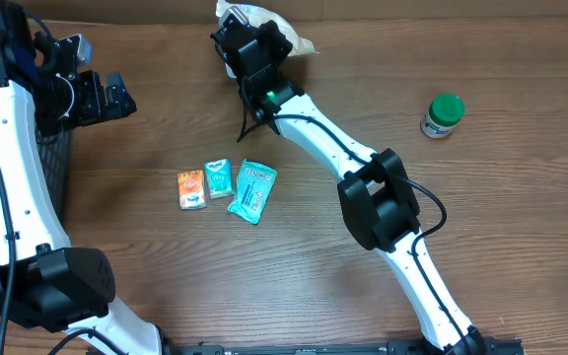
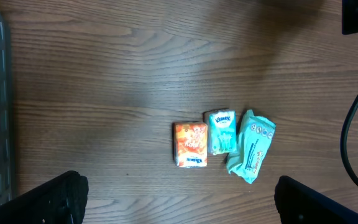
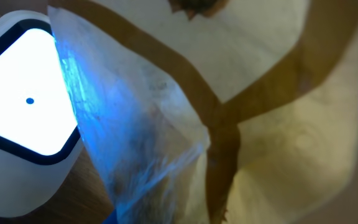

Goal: Scan the item barcode
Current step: 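Hold the bag's label against the scanner window with the right gripper, then swing the bag right and lower it onto the table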

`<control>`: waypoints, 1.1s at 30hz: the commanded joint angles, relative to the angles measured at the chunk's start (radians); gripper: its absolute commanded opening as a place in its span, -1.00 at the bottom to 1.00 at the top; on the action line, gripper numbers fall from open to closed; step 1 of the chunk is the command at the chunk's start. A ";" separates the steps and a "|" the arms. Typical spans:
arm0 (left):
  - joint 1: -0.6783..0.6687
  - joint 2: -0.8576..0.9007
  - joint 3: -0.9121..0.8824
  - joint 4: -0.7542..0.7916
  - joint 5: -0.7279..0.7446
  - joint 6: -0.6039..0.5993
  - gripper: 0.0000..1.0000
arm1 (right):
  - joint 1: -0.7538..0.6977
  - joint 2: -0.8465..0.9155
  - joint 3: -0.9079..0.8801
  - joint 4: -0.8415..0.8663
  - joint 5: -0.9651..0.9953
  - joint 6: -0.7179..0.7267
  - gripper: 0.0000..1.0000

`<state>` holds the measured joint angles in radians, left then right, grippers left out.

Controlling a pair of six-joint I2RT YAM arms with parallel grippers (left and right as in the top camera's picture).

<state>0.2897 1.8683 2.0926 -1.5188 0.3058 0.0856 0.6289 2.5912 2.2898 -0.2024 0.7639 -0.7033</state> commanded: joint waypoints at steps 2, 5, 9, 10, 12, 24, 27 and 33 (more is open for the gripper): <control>0.003 -0.002 0.009 0.002 -0.002 0.016 0.99 | 0.005 -0.113 0.020 -0.063 -0.016 0.142 -0.92; 0.003 -0.002 0.009 0.002 -0.002 0.016 0.99 | 0.004 -0.223 0.020 -0.181 -0.101 0.282 -0.92; 0.003 -0.002 0.009 0.002 -0.002 0.016 0.99 | 0.004 -0.412 0.020 -0.393 -0.237 0.503 -0.92; 0.003 -0.002 0.009 0.002 -0.002 0.016 0.99 | 0.002 -0.455 0.020 -0.441 -0.271 0.554 -0.92; 0.003 -0.002 0.009 0.002 -0.002 0.016 0.99 | -0.005 -0.540 0.020 -0.538 -0.341 0.659 -0.92; 0.003 -0.002 0.009 0.002 -0.002 0.016 0.99 | -0.302 -0.871 0.020 -1.172 -0.520 1.241 -0.92; 0.003 -0.002 0.009 0.002 -0.002 0.016 0.99 | -0.463 -0.874 0.020 -1.303 -0.582 1.329 -0.92; 0.003 -0.002 0.009 0.002 -0.002 0.016 0.99 | -0.753 -0.843 -0.035 -1.416 -0.767 1.296 -0.92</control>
<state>0.2897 1.8683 2.0926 -1.5188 0.3054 0.0856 -0.0490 1.7481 2.2807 -1.6146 0.1051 0.5655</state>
